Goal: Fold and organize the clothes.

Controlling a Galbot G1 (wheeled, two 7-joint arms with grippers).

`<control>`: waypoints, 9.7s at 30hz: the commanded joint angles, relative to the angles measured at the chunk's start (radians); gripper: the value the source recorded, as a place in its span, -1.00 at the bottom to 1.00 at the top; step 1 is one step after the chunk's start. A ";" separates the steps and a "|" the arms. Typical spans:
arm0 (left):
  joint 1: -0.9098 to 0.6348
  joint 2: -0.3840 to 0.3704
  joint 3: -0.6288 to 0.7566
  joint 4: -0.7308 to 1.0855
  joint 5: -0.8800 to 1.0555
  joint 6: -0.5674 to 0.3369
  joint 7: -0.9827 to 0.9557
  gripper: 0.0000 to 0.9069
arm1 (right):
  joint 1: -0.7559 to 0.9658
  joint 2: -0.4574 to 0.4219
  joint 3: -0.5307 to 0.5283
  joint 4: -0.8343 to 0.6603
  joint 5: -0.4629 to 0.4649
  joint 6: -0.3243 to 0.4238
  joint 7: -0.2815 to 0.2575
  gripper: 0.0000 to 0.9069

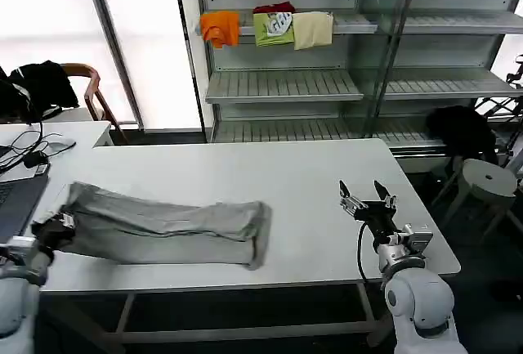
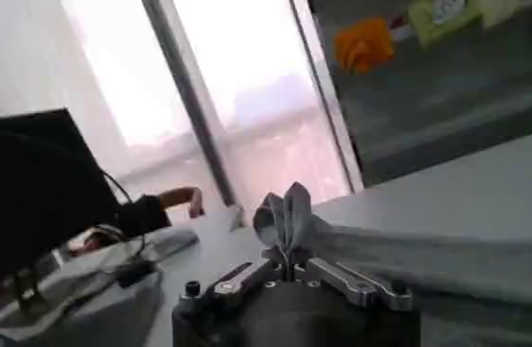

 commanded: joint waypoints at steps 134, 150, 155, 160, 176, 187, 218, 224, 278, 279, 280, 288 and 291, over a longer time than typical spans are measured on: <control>0.026 -0.178 0.151 -0.019 -0.175 0.045 -0.081 -0.98 | -0.026 0.011 -0.046 -0.050 -0.124 0.038 0.003 1.00; -0.159 0.196 -0.061 0.027 0.098 -0.041 0.045 -0.96 | -0.018 0.022 -0.059 -0.091 -0.123 0.057 -0.002 1.00; -0.127 0.146 -0.012 -0.080 0.139 -0.053 0.076 -0.96 | -0.030 0.019 -0.046 -0.097 -0.120 0.066 -0.006 1.00; -0.030 -0.022 0.090 -0.105 0.259 -0.116 0.068 -0.93 | -0.051 0.010 -0.023 -0.114 -0.117 0.091 -0.010 1.00; 0.036 -0.337 0.491 -0.185 0.183 -0.006 -0.052 -0.93 | -0.049 -0.016 0.026 -0.135 -0.100 0.093 -0.008 1.00; -0.133 -0.433 0.742 -0.084 0.183 0.107 -0.163 -0.91 | -0.021 -0.021 0.018 -0.149 -0.095 0.077 -0.006 1.00; -0.140 -0.305 0.537 -0.386 -0.222 0.269 -0.227 1.00 | 0.225 0.227 -0.292 -0.363 0.263 -0.098 0.051 1.00; -0.066 -0.256 0.408 -0.330 -0.278 0.257 -0.227 1.00 | 0.205 0.218 -0.342 -0.407 0.296 -0.097 0.083 1.00; 0.000 -0.262 0.332 -0.291 -0.361 0.247 -0.212 1.00 | 0.194 -0.034 -0.211 -0.333 0.244 -0.100 0.213 1.00; 0.002 -0.260 0.332 -0.294 -0.362 0.246 -0.211 1.00 | 0.163 -0.027 -0.205 -0.295 0.185 -0.099 0.188 1.00; 0.002 -0.258 0.332 -0.297 -0.362 0.246 -0.210 1.00 | 0.141 -0.021 -0.203 -0.268 0.132 -0.099 0.177 1.00; 0.023 -0.236 0.336 -0.302 -0.369 0.172 -0.201 1.00 | -0.065 -0.041 -0.078 0.005 -0.144 -0.094 0.066 1.00; 0.033 -0.231 0.338 -0.290 -0.379 0.149 -0.202 1.00 | -0.121 -0.087 -0.031 0.030 -0.184 -0.056 0.044 1.00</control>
